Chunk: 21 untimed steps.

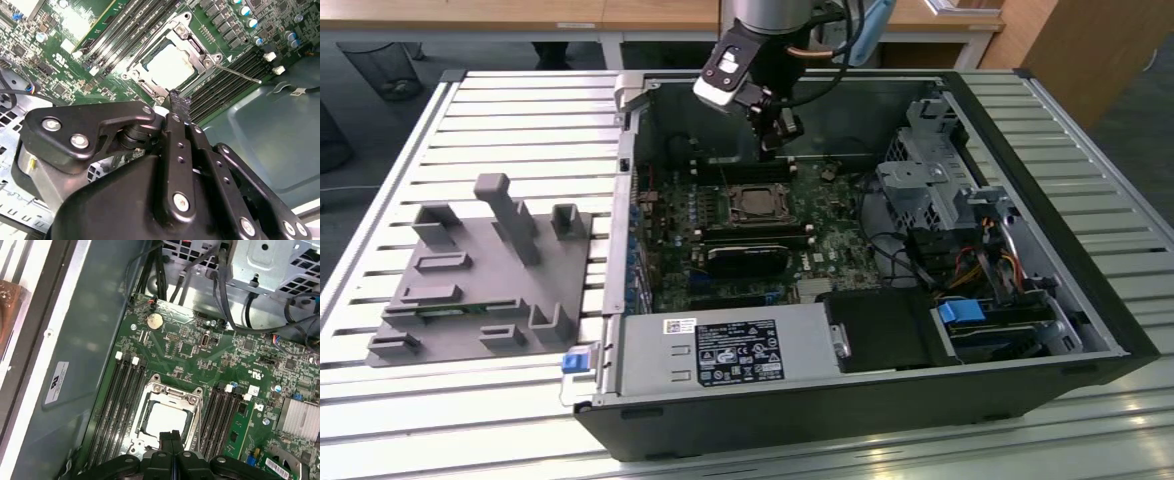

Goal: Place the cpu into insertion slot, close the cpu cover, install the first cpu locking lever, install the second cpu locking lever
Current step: 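Install the first cpu locking lever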

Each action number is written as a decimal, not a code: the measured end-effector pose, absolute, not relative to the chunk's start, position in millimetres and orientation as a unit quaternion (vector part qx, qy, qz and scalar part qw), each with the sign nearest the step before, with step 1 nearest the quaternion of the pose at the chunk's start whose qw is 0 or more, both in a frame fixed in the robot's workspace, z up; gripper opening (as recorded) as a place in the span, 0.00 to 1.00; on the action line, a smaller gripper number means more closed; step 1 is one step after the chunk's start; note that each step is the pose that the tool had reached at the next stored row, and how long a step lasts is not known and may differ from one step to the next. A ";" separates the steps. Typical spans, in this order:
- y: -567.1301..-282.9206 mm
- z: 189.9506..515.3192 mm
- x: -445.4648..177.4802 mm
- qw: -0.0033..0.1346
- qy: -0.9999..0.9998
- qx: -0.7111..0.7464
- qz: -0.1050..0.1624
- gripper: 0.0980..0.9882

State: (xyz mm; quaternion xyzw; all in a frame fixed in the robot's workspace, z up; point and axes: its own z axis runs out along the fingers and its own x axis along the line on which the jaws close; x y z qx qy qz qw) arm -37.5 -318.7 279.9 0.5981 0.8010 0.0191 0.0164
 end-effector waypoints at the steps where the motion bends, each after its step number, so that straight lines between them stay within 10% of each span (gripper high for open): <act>1: -318.7 279.9 -37.5 0.016 0.803 0.596 0.019 0.01; 21: -318.8 279.7 -37.5 0.015 0.835 0.550 0.020 0.01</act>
